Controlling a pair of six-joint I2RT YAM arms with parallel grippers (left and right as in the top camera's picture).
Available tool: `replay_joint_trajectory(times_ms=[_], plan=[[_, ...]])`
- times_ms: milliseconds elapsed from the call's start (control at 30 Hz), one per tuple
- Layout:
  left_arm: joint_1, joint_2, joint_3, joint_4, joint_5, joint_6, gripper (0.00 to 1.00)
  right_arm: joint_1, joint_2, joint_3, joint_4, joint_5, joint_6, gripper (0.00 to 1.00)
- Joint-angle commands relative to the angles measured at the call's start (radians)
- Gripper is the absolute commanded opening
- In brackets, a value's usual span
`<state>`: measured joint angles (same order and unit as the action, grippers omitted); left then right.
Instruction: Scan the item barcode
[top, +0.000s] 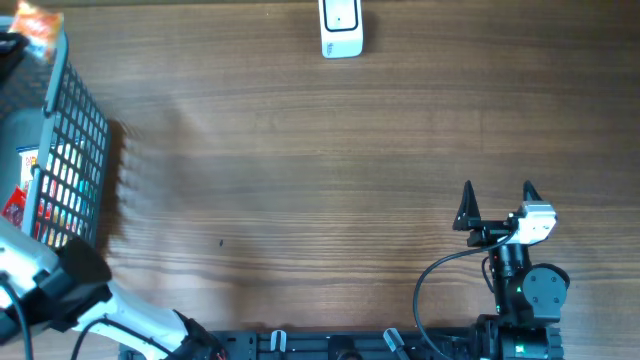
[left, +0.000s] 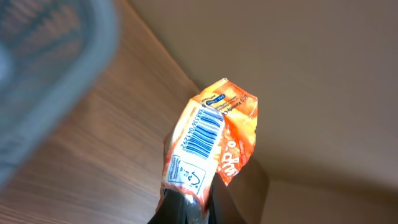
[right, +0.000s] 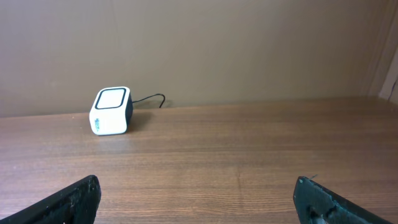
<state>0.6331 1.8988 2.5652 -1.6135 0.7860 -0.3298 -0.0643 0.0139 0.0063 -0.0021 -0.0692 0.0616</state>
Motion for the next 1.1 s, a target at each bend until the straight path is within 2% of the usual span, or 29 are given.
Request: replay_joint_trajectory(times_ms=[0,100,200,333,433,467,533,567,600,633,667,700,733,767,800,867,900,933,967,1067], plan=[[-0.22,-0.02,0.004,-0.072,-0.113,0.065,0.04,-0.006,-0.006,-0.001,0.003,0.011,-0.008,1.0],[-0.491,-0.01,-0.124,-0.059,-0.33,0.064,0.04,-0.006,-0.006,-0.001,0.003,0.011,-0.008,1.0],[-0.707,0.024,-0.299,-0.042,-0.517,0.059,0.04,-0.006,-0.006,-0.001,0.003,0.011,-0.008,1.0],[-0.916,0.068,-0.677,0.188,-0.541,-0.018,0.04,-0.006,-0.006,-0.001,0.003,0.011,-0.008,1.0],[-0.995,0.082,-0.902,0.389,-0.54,-0.1,0.04,-0.006,-0.006,-0.001,0.003,0.011,-0.008,1.0],[-1.019,0.082,-0.959,0.437,-0.538,-0.105,0.09,-0.006,-0.006,-0.001,0.003,0.011,-0.008,1.0],[-1.047,0.082,-0.99,0.463,-0.537,-0.099,0.29,-0.006,-0.006,-0.001,0.003,0.01,-0.008,1.0],[-1.048,0.081,-0.988,0.466,-0.537,-0.097,0.7,-0.006,-0.006,-0.001,0.003,0.011,-0.008,1.0],[-1.044,0.079,-0.973,0.461,-0.535,-0.088,0.72,-0.006,-0.006,-0.001,0.003,0.011,-0.008,1.0],[-1.032,0.078,-0.934,0.427,-0.528,-0.056,0.71,-0.006,-0.006,-0.001,0.003,0.011,-0.008,1.0],[-1.007,0.078,-0.856,0.349,-0.53,-0.009,0.64,-0.006,-0.006,-0.001,0.003,0.011,-0.008,1.0],[-0.964,0.078,-0.723,0.228,-0.544,0.019,0.64,-0.006,-0.006,-0.001,0.003,0.011,-0.008,1.0],[-0.921,0.078,-0.586,0.122,-0.557,0.038,0.7,-0.006,-0.006,-0.001,0.003,0.011,-0.008,1.0],[-0.867,0.078,-0.415,0.014,-0.582,0.043,1.0,-0.006,-0.006,-0.001,0.003,0.011,-0.008,1.0],[-0.822,0.078,-0.274,-0.058,-0.607,0.044,1.0,-0.006,-0.006,-0.001,0.003,0.011,-0.008,1.0],[-0.681,0.034,-0.013,-0.068,-0.636,0.084,1.0,-0.006,-0.006,-0.001,0.003,0.011,-0.008,1.0],[-0.608,0.011,0.063,-0.066,-0.649,0.057,1.0,-0.006,-0.006,-0.001,0.003,0.011,-0.008,1.0],[-0.56,-0.003,0.106,-0.068,-0.659,0.032,1.0,-0.006,-0.006,-0.001,0.003,0.011,-0.008,1.0],[-0.428,-0.039,0.167,-0.071,-0.673,-0.002,1.0,-0.006,-0.006,-0.001,0.003,0.011,-0.008,1.0],[-0.047,-0.097,0.174,-0.071,-0.715,-0.007,1.0,-0.006,-0.006,-0.001,0.003,0.011,-0.008,1.0]])
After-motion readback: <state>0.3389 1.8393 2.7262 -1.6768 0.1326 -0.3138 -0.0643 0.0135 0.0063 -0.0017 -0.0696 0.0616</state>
